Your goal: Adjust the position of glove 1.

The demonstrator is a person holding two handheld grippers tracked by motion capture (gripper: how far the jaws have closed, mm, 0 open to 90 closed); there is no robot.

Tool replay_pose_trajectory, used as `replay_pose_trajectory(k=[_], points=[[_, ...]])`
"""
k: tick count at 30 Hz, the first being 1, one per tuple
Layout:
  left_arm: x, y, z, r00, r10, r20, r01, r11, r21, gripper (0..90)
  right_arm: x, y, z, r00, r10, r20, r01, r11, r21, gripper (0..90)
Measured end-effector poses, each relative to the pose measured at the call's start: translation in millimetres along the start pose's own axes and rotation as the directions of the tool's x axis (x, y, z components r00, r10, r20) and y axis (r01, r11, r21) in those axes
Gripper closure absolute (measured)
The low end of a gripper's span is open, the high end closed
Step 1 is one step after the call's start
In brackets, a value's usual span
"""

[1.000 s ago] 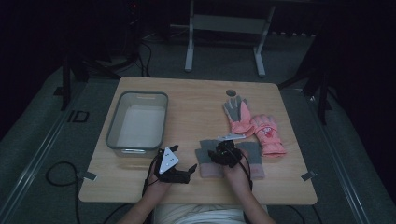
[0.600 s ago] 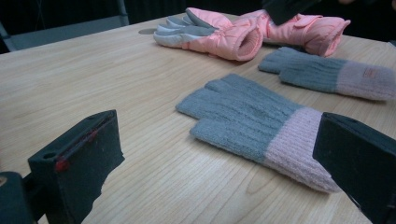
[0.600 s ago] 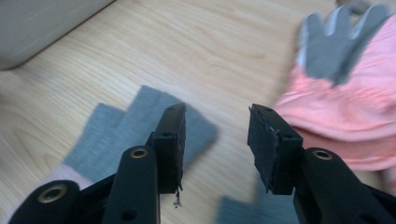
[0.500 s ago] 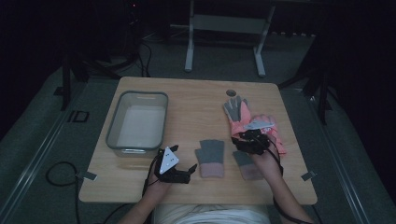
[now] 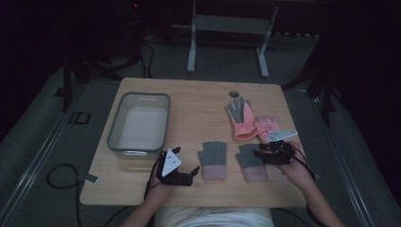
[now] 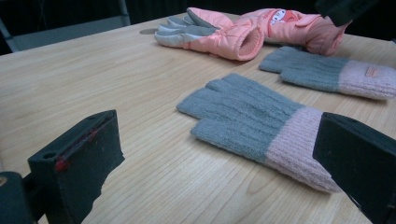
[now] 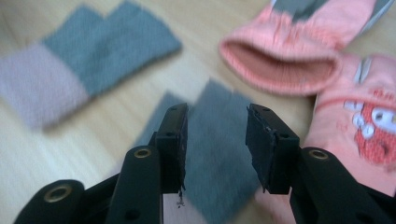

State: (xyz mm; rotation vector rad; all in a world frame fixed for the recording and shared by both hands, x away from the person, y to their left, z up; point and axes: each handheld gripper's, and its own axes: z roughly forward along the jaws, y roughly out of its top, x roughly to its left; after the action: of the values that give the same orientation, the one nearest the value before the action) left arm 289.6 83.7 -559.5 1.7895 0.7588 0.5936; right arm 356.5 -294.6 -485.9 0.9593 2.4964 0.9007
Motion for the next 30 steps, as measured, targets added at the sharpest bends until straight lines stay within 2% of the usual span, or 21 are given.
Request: replay_pose_trajectory(k=[4,12,14,17,19,22,24,26,28,30], points=[[-0.1,0.0,0.0,1.0000,-0.001,-0.001,0.001,1.0000,0.000,0.9,-3.2,-15.3,2.8,0.9996,0.009,-0.027,-0.008,0.999,0.035,59.0],[0.1,0.0,0.0,1.0000,-0.004,-0.002,0.004,1.0000,0.000,0.8,-2.7,-28.7,27.1,0.9990,0.033,-0.029,-0.031,0.996,0.088,58.2],[0.0,0.0,0.0,1.0000,-0.003,-0.002,0.003,1.0000,0.000,0.8,-1.4,-31.4,33.4,0.9988,0.036,-0.034,-0.033,0.995,0.095,58.4],[-0.1,0.0,0.0,1.0000,-0.001,-0.002,0.001,1.0000,0.000,0.9,-0.7,-34.6,36.7,0.9984,0.048,-0.028,-0.046,0.996,0.078,61.6],[0.0,0.0,0.0,1.0000,-0.002,-0.001,0.002,1.0000,0.000,0.9,0.8,-35.8,36.7,0.9977,0.066,-0.016,-0.065,0.995,0.073,68.1],[0.1,0.0,0.1,1.0000,-0.003,0.000,0.003,1.0000,0.000,0.9,5.8,-35.5,37.6,0.9979,0.064,0.011,-0.065,0.996,0.066,78.3],[0.1,0.0,0.1,1.0000,-0.003,0.000,0.003,1.0000,0.000,0.9,7.6,-34.4,39.0,0.9964,0.082,0.025,-0.083,0.995,0.061,81.0],[0.4,0.0,0.0,1.0000,-0.004,-0.001,0.004,1.0000,0.000,0.9,8.5,-33.2,40.6,0.9917,0.122,0.040,-0.124,0.991,0.054,82.2],[0.7,0.0,0.0,1.0000,-0.005,-0.002,0.005,1.0000,0.000,0.8,12.3,-31.1,41.8,0.9905,0.120,0.068,-0.123,0.991,0.054,83.4],[0.4,-0.1,-0.1,1.0000,-0.004,-0.003,0.004,1.0000,-0.001,0.9,15.5,-28.3,40.2,0.9865,0.141,0.084,-0.145,0.988,0.046,85.7]])
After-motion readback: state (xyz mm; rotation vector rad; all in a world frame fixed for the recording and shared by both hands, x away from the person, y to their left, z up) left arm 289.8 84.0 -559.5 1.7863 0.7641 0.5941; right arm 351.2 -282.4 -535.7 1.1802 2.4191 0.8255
